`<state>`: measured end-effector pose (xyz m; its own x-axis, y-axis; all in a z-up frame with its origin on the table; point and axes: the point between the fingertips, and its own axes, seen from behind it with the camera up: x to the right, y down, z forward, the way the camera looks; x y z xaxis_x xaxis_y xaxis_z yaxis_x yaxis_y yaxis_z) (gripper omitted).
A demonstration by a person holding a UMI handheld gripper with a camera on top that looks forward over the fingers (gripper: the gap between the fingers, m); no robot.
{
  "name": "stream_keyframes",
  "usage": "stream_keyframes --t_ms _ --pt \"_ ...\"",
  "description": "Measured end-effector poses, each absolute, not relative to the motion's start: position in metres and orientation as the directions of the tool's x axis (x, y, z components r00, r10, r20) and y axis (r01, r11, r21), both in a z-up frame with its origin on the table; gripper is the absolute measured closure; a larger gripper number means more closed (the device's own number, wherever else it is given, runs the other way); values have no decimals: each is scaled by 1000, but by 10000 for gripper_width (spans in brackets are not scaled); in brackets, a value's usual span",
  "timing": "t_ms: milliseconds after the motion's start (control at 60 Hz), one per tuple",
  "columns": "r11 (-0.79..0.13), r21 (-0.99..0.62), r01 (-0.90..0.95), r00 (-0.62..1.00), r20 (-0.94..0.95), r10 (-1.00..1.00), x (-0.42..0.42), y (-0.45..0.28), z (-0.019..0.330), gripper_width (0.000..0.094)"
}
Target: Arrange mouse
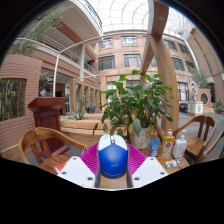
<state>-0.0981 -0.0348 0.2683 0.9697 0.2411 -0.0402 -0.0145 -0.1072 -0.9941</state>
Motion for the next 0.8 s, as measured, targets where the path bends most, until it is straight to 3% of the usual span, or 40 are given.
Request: stream_keyframes --t_ms 50,150,233,400,550,650,800 --pt "-135 -991 5 984 -18 175 -63 -14 263 584" --pt "-257 -966 26 997 8 72 5 15 194 586" --pt "-386 -921 47 999 42 21 43 23 116 582" --pt "-546 -836 57 998 68 0 75 17 18 566" --pt "-587 -809 25 999 37 -8 79 13 -9 474" --pt "-595 -804 -5 1000 5 -15 78 13 -7 388" --pt "-543 -840 -15 1000 -2 -23 76 -8 40 75"
